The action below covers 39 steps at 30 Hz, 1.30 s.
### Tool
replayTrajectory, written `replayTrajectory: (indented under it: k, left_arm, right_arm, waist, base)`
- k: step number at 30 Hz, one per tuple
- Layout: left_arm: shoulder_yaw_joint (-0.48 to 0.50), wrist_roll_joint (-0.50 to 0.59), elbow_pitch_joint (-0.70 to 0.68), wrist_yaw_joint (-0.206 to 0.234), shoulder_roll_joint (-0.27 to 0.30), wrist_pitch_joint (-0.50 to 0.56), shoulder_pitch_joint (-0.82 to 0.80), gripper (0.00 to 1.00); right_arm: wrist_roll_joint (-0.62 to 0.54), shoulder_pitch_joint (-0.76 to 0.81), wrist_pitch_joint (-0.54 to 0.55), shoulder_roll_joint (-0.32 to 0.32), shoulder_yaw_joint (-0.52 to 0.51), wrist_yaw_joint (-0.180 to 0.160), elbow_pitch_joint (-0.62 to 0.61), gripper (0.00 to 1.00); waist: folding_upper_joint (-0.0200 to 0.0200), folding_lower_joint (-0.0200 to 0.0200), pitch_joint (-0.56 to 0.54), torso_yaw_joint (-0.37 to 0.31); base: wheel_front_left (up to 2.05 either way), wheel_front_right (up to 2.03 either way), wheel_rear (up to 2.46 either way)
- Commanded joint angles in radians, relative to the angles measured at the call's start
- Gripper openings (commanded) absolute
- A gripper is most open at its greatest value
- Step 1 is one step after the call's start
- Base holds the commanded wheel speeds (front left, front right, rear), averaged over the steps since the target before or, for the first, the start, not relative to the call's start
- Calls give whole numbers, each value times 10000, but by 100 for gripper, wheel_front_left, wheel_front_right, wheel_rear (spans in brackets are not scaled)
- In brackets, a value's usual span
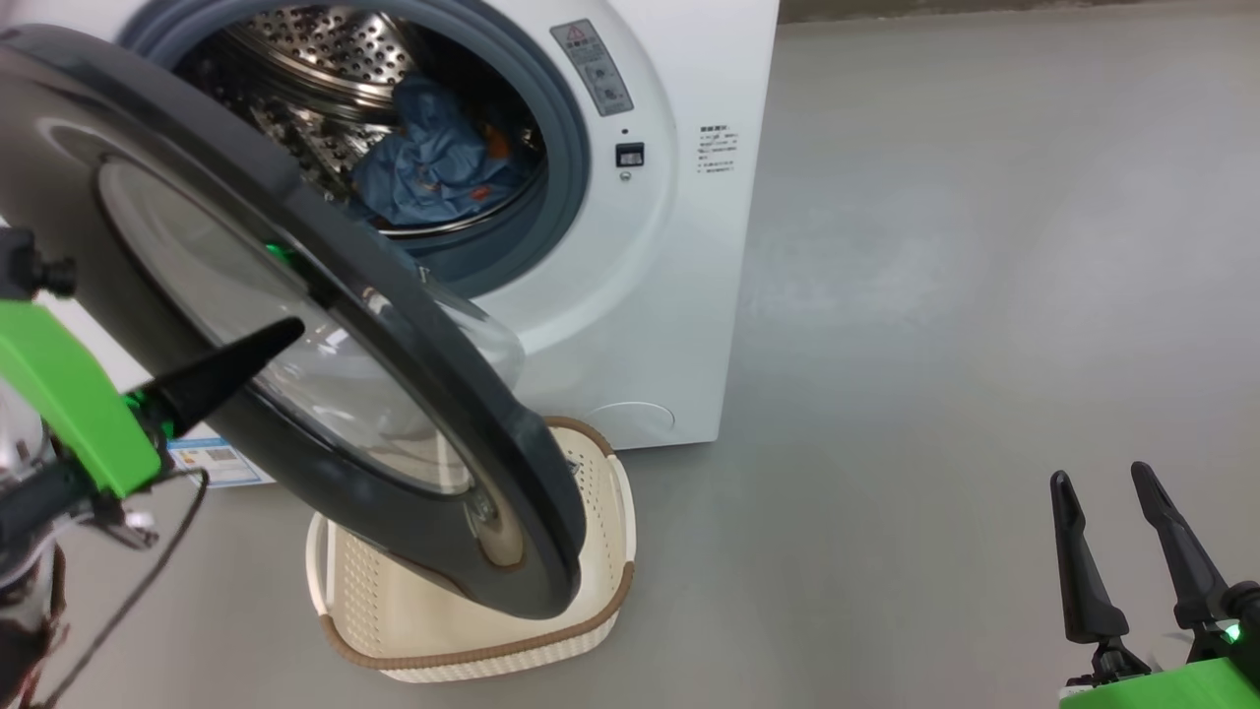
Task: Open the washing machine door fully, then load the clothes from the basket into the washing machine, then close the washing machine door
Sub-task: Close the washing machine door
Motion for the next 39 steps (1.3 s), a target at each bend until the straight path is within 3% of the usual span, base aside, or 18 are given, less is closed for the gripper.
replayTrajectory:
  k: [1, 4, 6, 7, 9, 10, 11, 20, 30, 39]
  left_arm:
    - [401, 81, -276, -50, 557, -161, -71, 0]
    - [369, 293, -345, -50, 667, -617, 383, 0]
    - [315, 375, -393, -50, 665, -943, 754, 15]
    - [345, 392, -411, -50, 648, -1162, 949, 35]
    - [333, 444, -462, -50, 626, -1538, 1337, 62]
    - [338, 472, -490, -50, 623, -1745, 1521, 90]
    - [371, 530, -477, -50, 607, -2009, 1685, 100]
    - [331, 1093, -19, -50, 431, -4217, 2844, 100]
    - [-258, 2760, 1329, -50, 76, -8054, 3731, 100]
    - [-940, 3591, 2186, -50, -157, -10640, 3996, 100]
  right_arm:
    - [-56, -176, -78, -192, 269, 44, -248, 100]
    - [-61, -142, -78, -209, 304, 44, -241, 100]
    - [-61, -86, -78, -225, 322, 44, -229, 100]
    - [-58, -55, -78, -235, 333, 44, -229, 100]
    - [-55, 7, -78, -245, 323, 44, -243, 100]
    - [-52, 27, -78, -254, 332, 44, -251, 100]
    - [-50, 43, -78, -265, 333, 44, -263, 100]
    - [-37, 83, -78, -351, 358, 44, -299, 100]
    - [-29, 54, -78, -339, 420, 44, -284, 100]
    - [-37, -1, -78, -330, 430, 44, -274, 100]
  waist:
    - [-1, -1, -95, 110]
    - [-1, -1, -194, 224]
    - [-1, -1, -297, 295]
    - [-1, -1, -340, 322]
    - [-1, -1, -383, 398]
    - [-1, -1, -401, 433]
    - [-1, -1, -407, 478]
    - [-1, -1, -443, 784]
    - [-1, -1, -379, 1015]
    - [-1, -1, -305, 1201]
  base:
    - [0, 0, 0]
    - [0, 0, 0]
    - [0, 0, 0]
    - [0, 0, 0]
    - [0, 0, 0]
    - [0, 0, 0]
    - [0, 0, 0]
    - [0, 0, 0]
    - [0, 0, 0]
    - [0, 0, 0]
